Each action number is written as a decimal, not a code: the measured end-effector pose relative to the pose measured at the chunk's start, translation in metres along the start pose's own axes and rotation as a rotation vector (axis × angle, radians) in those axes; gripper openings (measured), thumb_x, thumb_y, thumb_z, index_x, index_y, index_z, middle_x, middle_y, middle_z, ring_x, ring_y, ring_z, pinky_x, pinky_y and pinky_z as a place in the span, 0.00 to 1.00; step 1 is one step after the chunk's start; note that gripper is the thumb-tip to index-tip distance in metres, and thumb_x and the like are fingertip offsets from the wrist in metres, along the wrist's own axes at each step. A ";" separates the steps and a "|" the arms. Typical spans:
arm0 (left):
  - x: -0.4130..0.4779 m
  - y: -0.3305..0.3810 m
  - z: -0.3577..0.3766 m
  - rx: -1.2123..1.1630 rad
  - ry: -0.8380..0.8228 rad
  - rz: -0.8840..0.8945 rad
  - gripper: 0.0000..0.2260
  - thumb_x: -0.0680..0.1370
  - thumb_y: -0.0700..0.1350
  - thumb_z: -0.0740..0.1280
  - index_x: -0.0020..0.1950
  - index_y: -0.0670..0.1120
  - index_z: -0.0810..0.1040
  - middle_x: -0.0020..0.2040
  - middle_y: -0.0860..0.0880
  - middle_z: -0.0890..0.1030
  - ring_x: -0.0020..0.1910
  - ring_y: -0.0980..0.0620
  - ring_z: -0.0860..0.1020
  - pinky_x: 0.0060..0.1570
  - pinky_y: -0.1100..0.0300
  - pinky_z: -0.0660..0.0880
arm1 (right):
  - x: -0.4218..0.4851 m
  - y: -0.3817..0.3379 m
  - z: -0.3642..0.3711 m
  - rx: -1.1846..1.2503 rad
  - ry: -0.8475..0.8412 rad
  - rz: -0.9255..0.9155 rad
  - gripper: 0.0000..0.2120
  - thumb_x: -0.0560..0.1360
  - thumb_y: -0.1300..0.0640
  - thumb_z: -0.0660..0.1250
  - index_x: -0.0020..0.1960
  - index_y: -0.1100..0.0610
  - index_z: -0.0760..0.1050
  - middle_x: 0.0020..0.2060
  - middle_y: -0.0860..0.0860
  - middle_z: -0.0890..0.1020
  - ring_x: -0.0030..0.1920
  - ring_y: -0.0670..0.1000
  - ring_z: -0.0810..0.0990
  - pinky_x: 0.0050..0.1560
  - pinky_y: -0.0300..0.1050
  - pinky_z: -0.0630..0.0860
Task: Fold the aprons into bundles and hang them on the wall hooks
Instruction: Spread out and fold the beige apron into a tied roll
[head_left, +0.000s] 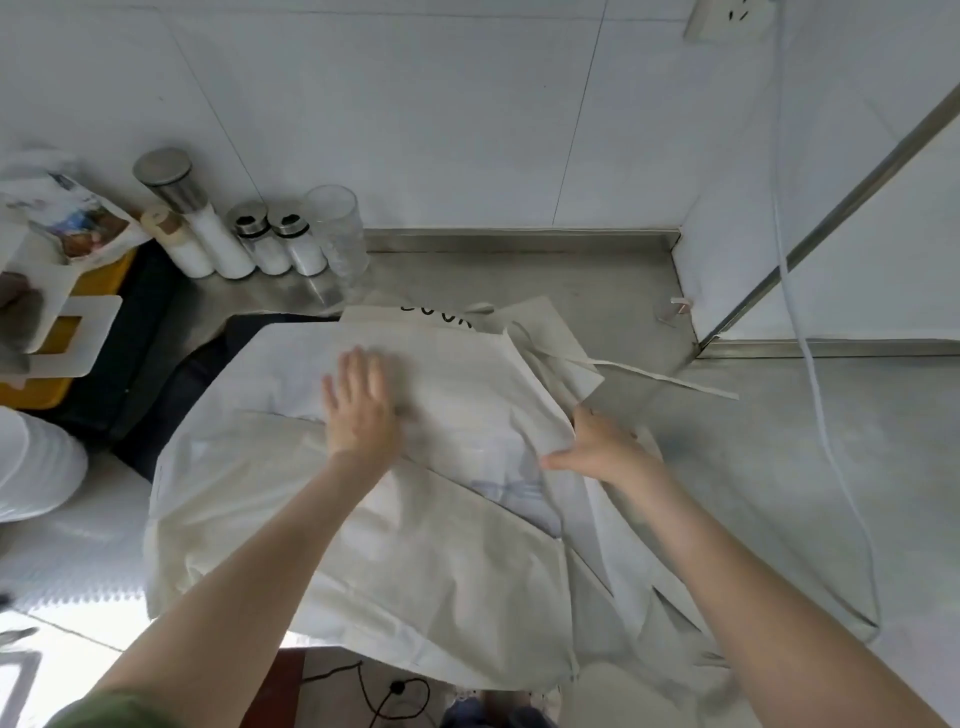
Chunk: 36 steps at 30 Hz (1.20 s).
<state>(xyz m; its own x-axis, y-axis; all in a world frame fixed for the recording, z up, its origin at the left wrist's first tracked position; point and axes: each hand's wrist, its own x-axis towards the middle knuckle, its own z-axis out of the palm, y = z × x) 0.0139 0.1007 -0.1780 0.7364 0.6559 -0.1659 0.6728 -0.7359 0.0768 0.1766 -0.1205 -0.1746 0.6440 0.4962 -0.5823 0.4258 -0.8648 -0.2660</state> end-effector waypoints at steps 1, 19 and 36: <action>0.000 0.010 0.003 -0.105 0.131 0.172 0.30 0.73 0.41 0.62 0.74 0.34 0.59 0.73 0.32 0.62 0.72 0.34 0.62 0.72 0.41 0.58 | -0.001 0.006 0.001 0.036 -0.015 0.021 0.38 0.66 0.41 0.74 0.66 0.59 0.64 0.64 0.55 0.71 0.63 0.58 0.72 0.60 0.53 0.71; -0.005 0.050 0.039 0.346 -0.267 0.367 0.35 0.78 0.68 0.48 0.76 0.58 0.31 0.78 0.50 0.34 0.77 0.47 0.36 0.75 0.45 0.39 | -0.074 0.047 0.028 0.104 -0.323 0.087 0.09 0.76 0.55 0.64 0.38 0.54 0.68 0.35 0.51 0.74 0.35 0.54 0.77 0.30 0.41 0.71; -0.033 0.087 0.021 -0.224 -0.001 0.584 0.29 0.74 0.54 0.55 0.70 0.39 0.68 0.71 0.41 0.69 0.69 0.40 0.69 0.69 0.47 0.63 | -0.020 0.008 -0.060 0.313 0.438 0.017 0.15 0.80 0.63 0.56 0.66 0.62 0.68 0.61 0.62 0.76 0.61 0.61 0.75 0.55 0.47 0.69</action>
<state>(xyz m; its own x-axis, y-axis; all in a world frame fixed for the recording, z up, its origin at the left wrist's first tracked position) 0.0465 0.0113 -0.1866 0.9872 0.1555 -0.0353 0.1577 -0.9198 0.3593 0.2052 -0.1328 -0.1188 0.8824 0.4098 -0.2311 0.2465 -0.8211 -0.5149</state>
